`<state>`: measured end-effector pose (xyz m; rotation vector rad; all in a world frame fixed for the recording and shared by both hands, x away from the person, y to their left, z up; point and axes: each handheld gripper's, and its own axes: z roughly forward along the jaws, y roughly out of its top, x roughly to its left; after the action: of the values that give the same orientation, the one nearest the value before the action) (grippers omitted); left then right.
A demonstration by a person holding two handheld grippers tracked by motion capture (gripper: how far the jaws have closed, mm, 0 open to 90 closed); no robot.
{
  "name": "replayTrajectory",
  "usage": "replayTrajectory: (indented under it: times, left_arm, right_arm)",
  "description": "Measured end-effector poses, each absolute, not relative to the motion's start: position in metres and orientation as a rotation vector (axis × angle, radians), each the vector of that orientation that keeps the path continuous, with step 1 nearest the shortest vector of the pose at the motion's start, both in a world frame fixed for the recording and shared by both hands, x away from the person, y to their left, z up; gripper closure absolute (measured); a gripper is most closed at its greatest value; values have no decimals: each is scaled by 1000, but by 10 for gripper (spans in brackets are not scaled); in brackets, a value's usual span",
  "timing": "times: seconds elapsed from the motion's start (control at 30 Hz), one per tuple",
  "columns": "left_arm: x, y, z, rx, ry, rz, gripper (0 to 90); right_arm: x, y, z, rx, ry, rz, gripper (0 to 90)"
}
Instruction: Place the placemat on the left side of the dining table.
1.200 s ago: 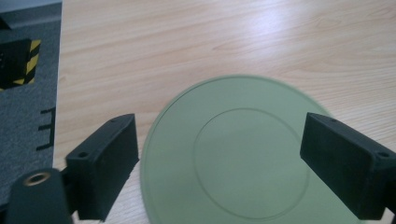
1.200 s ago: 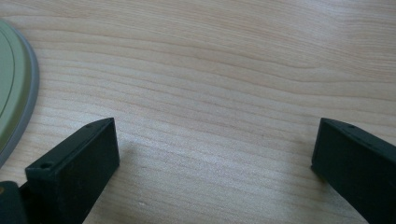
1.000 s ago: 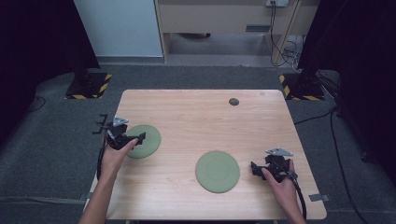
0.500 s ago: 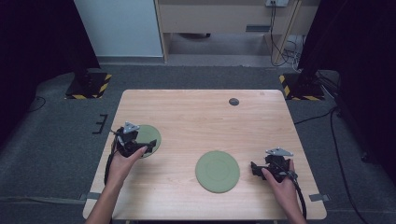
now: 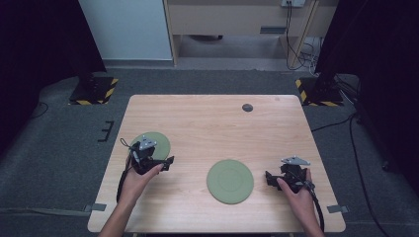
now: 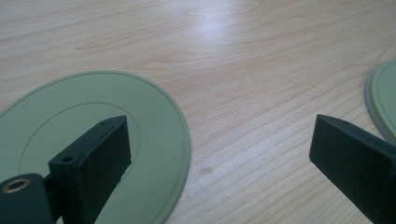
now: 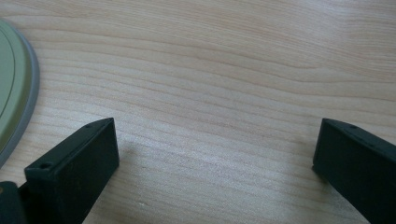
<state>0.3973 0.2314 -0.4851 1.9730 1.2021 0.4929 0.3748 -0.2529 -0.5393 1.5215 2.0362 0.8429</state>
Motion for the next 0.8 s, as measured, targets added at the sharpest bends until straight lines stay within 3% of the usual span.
replayTrajectory:
  times: [0.8]
  left_arm:
    - [376, 191, -504, 2070, 1076, 444, 44]
  right_arm:
    - [375, -253, -539, 1521, 2037, 843, 5]
